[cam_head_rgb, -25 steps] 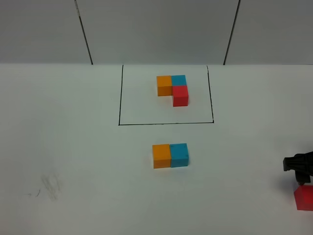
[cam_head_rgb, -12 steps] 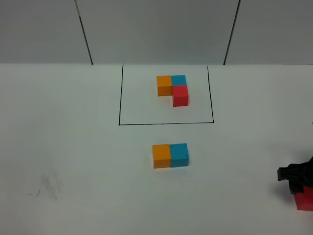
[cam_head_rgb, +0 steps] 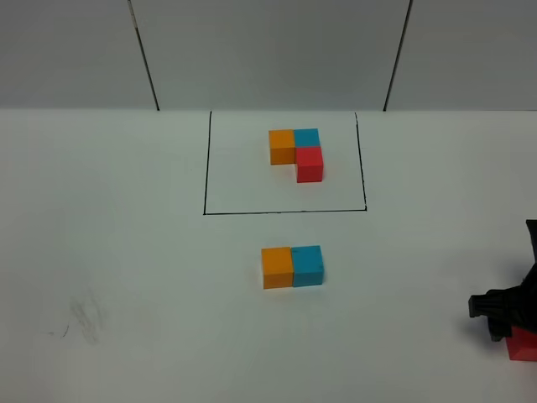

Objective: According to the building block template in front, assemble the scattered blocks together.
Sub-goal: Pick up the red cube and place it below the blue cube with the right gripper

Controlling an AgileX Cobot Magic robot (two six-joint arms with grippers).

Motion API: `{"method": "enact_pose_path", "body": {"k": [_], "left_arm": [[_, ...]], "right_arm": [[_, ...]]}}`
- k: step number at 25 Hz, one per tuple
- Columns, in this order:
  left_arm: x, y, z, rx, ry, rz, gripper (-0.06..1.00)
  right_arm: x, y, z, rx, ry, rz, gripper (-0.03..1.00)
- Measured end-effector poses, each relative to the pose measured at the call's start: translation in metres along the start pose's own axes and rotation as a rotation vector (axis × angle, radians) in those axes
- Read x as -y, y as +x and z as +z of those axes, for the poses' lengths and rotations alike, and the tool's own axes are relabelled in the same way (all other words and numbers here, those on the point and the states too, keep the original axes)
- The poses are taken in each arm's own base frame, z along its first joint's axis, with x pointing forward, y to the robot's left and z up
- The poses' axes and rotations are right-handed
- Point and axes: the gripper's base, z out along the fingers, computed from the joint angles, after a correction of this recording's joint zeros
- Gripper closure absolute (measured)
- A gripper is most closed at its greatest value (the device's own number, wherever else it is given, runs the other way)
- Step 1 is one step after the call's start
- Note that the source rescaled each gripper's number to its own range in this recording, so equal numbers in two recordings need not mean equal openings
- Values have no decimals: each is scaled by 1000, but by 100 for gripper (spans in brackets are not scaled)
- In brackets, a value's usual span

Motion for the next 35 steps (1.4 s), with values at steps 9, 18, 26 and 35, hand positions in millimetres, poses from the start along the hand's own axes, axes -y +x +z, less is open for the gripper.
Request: {"method": "enact_pose_path", "body": {"k": [9,18,26,35], "left_arm": [[0,0,0,0,0,-1,27],[0,0,0,0,0,-1,27],[0,0,0,0,0,-1,27],[0,0,0,0,0,-1,27]], "right_arm": [[-1,0,9,-23,0,2,50],[-2,1,10,-30,1,1,76],[-1,3,-6,-31,4,9,76],[-45,-6,-48,0,-97,-23,76]]}}
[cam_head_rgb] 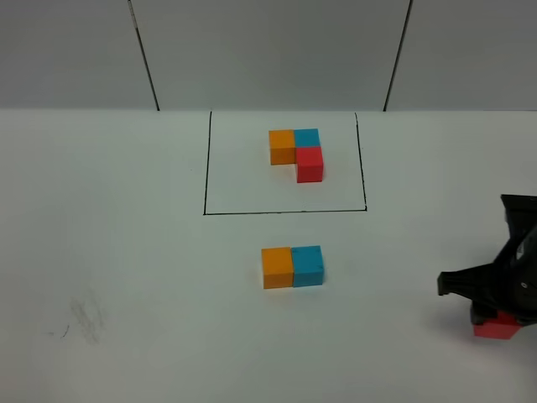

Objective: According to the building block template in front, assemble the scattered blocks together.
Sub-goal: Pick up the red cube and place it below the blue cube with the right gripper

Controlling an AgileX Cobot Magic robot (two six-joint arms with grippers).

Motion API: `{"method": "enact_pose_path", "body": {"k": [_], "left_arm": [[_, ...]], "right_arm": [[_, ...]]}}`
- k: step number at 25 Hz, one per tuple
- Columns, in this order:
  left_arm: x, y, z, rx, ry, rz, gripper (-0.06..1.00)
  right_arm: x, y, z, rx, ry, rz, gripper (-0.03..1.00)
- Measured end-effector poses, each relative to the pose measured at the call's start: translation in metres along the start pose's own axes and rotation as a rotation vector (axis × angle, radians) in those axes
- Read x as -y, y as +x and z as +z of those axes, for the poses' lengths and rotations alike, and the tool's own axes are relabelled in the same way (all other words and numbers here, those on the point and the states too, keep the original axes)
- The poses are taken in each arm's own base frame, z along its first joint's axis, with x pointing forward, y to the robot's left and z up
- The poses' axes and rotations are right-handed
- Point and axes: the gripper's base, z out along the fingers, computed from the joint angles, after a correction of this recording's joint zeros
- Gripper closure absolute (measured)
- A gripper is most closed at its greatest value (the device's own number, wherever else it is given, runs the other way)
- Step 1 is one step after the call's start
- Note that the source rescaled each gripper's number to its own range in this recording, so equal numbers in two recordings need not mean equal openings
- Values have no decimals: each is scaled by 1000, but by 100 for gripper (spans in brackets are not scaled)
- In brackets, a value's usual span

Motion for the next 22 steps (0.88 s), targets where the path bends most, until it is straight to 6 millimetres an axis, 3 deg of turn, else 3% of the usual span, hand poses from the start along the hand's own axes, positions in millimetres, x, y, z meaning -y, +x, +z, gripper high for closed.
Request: {"method": "enact_pose_path", "body": {"k": [7,14,22], "left_arm": [[0,0,0,0,0,0,27],[0,0,0,0,0,0,27],[0,0,0,0,0,0,27]], "right_arm": [[-54,8,-14,52,-75,-23,76],[-87,30,-16,57,6,123,76],[-134,27,-9,26,22,47,76]]}}
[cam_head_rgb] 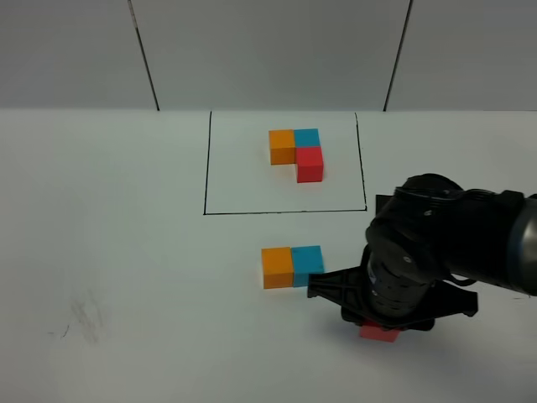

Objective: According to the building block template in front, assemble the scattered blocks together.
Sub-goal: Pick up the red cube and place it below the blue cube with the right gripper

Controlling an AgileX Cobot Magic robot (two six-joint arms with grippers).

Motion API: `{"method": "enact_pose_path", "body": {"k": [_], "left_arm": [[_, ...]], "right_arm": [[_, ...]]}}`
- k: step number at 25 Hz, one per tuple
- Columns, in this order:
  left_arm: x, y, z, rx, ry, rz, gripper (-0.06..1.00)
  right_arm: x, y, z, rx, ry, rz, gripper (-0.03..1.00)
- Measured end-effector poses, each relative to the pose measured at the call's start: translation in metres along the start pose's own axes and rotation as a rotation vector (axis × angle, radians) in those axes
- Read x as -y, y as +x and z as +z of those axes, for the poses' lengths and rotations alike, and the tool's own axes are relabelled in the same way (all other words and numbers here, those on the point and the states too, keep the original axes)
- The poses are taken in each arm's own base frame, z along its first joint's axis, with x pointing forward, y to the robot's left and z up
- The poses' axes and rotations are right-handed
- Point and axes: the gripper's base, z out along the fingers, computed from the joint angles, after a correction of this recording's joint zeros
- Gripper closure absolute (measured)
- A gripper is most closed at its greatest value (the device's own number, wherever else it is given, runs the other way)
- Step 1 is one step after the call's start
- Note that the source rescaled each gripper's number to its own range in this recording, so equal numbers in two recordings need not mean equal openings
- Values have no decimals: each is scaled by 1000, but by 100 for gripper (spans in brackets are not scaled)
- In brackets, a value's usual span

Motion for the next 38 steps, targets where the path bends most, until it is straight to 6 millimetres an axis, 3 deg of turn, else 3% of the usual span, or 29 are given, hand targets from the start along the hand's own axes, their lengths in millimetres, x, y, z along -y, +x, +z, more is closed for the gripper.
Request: {"method": "enact_pose_path", "body": {"k": [15,32,38], "left_arm": [[0,0,0,0,0,1,27],[0,0,0,0,0,1,27],[0,0,0,0,0,1,27]], "right_arm": [[-59,-7,37,-85,-30,-125,76],[-73,-17,66,-62,-2,-159,76],[-78,-24,65,-43,11,-152,76]]}}
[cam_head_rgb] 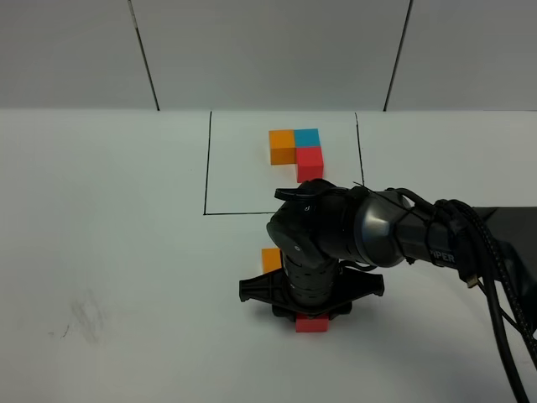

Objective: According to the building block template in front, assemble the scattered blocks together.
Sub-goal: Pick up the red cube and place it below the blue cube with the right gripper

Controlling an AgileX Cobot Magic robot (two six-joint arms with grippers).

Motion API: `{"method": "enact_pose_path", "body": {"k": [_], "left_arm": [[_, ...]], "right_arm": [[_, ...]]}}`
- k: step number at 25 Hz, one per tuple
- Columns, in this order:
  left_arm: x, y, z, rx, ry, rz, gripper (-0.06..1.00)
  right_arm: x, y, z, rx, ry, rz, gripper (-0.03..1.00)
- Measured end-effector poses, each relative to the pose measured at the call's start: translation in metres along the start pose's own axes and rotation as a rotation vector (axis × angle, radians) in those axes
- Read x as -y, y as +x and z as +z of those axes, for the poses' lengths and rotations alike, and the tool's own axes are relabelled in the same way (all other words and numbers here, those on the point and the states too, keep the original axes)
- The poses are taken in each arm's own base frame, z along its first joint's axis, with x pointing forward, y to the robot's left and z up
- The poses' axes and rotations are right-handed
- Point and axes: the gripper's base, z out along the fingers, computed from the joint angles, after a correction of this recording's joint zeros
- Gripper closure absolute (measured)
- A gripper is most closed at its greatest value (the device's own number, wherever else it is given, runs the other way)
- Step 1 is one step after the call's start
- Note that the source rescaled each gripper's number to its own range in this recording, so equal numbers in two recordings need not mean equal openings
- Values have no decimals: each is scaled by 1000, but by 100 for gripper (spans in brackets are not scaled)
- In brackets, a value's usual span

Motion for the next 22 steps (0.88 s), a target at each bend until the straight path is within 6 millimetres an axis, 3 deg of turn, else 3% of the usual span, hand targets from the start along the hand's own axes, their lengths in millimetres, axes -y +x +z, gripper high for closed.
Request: {"method": "enact_pose_path", "body": {"k": [22], "left_arm": [[0,0,0,0,0,0,27]], "right_arm": [[-3,-7,-3,54,-11,16,76]]}}
